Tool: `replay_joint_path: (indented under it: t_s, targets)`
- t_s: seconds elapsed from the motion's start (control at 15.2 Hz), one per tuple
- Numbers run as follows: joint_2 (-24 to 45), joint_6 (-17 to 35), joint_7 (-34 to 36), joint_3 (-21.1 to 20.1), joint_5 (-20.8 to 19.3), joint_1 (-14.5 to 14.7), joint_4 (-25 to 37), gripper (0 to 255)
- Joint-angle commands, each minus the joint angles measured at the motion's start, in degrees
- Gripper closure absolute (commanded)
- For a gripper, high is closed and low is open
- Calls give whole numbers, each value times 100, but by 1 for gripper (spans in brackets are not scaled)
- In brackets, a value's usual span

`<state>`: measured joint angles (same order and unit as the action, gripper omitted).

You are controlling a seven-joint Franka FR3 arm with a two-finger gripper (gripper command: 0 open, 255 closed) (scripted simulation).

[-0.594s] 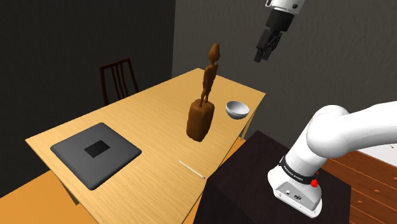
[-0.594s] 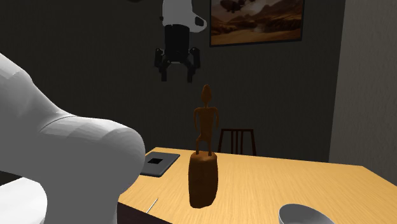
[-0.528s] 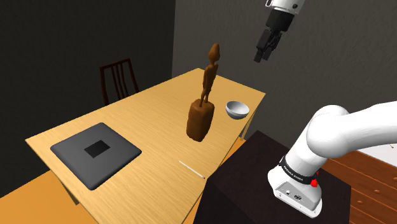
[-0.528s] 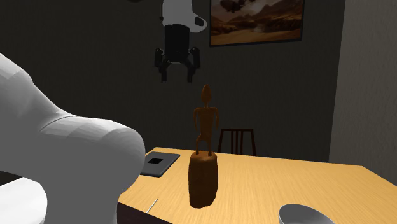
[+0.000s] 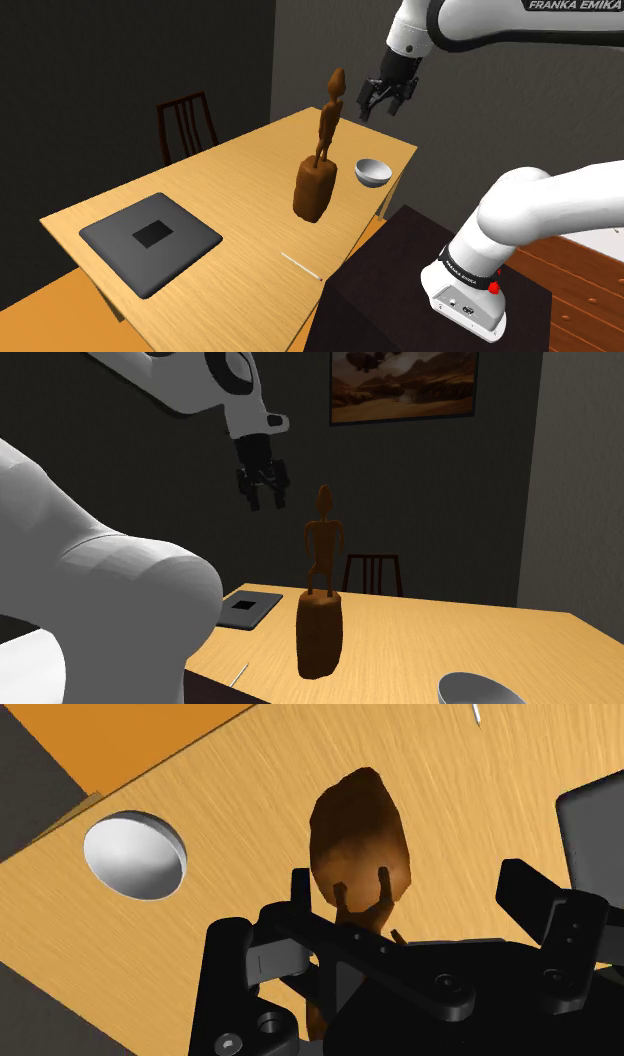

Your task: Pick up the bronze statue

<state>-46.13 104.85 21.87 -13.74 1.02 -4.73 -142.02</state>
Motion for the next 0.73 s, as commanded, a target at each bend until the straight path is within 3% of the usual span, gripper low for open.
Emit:
replay_joint_path:
  t_s: [0.0,0.33,0.66]
  targets:
    - [236,460,868,-534,-101,-256,-118,0]
    - [1175,1214,3117,-1975,-686,-1200,58,0]
    - [2526,1314,5694,-3654,-1948,-2704,760,0]
